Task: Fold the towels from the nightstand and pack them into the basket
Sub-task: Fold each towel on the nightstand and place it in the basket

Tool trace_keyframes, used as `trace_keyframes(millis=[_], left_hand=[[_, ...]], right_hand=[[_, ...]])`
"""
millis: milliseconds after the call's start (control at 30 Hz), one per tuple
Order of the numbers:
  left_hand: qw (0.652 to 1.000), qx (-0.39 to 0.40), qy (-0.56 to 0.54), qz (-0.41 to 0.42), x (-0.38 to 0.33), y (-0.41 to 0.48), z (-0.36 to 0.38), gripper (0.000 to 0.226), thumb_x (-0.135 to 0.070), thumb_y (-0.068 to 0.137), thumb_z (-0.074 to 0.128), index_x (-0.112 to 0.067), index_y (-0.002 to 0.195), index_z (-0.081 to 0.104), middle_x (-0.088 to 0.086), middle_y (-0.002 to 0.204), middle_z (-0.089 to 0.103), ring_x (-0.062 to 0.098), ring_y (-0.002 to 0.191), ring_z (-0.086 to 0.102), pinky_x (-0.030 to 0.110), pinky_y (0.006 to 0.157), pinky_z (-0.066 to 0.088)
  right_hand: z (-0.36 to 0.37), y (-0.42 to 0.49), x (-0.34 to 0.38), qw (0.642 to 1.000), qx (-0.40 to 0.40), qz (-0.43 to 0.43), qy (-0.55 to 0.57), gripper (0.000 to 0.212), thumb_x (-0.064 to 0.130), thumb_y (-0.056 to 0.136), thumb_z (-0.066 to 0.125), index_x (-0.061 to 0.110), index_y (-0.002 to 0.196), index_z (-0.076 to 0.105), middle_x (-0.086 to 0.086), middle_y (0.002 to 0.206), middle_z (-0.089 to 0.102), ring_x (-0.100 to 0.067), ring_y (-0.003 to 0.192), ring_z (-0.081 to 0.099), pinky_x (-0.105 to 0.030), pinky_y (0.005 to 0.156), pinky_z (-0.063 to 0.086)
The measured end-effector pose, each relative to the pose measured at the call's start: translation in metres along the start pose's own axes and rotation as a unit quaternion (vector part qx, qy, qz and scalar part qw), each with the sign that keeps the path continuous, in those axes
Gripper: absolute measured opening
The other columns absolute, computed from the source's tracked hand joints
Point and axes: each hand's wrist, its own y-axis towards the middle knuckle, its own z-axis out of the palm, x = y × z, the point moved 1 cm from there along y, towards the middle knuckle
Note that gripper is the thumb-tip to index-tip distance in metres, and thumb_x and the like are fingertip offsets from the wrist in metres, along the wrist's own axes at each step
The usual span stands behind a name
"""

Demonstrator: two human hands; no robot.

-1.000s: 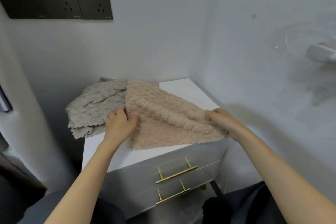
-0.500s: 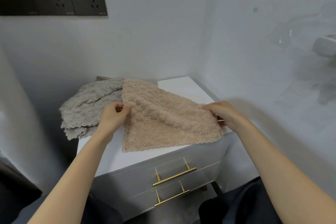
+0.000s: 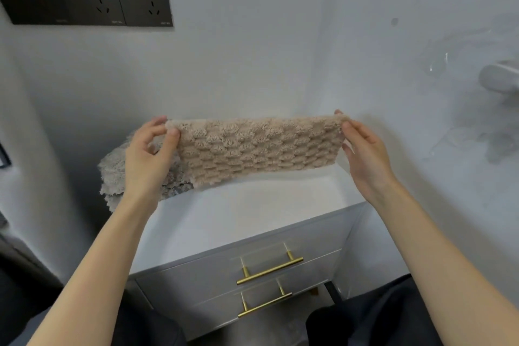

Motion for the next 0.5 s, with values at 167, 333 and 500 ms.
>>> trace_keyframes(millis=[167, 333, 500], left_hand=[[0.995, 0.029, -0.100, 0.011, -0.015, -0.001, -0.002, 0.009, -0.024, 0.093, 0.061, -0.024, 0.085, 0.065, -0.018, 0.065, 0.065, -0.004, 0.061, 0.055, 0.009, 0.060, 0.044], [0.980, 0.068, -0.054, -0.182, 0.003, -0.008, 0.013, 0.014, -0.028, 0.092, 0.062, -0.018, 0.083, 0.066, 0.000, 0.075, 0.066, 0.014, 0.065, 0.058, 0.030, 0.059, 0.044], [0.955, 0.154, 0.088, -0.237, 0.025, -0.014, 0.040, 0.019, -0.021, 0.097, 0.053, -0.010, 0.083, 0.061, 0.008, 0.075, 0.050, 0.018, 0.062, 0.044, 0.027, 0.053, 0.033]], right_hand=[[0.004, -0.006, 0.011, 0.999, -0.010, -0.015, 0.050, 0.013, 0.015, 0.095, 0.056, 0.020, 0.092, 0.067, 0.006, 0.087, 0.071, -0.008, 0.084, 0.066, -0.024, 0.078, 0.053], [-0.003, -0.005, -0.001, 0.997, -0.057, 0.038, -0.041, 0.008, 0.022, 0.091, 0.063, 0.018, 0.095, 0.069, -0.001, 0.097, 0.071, -0.014, 0.090, 0.067, -0.030, 0.079, 0.056], [-0.025, 0.008, -0.026, 0.967, -0.083, 0.114, -0.210, 0.013, 0.020, 0.091, 0.062, 0.014, 0.099, 0.070, 0.002, 0.090, 0.069, -0.006, 0.073, 0.063, -0.022, 0.059, 0.048]])
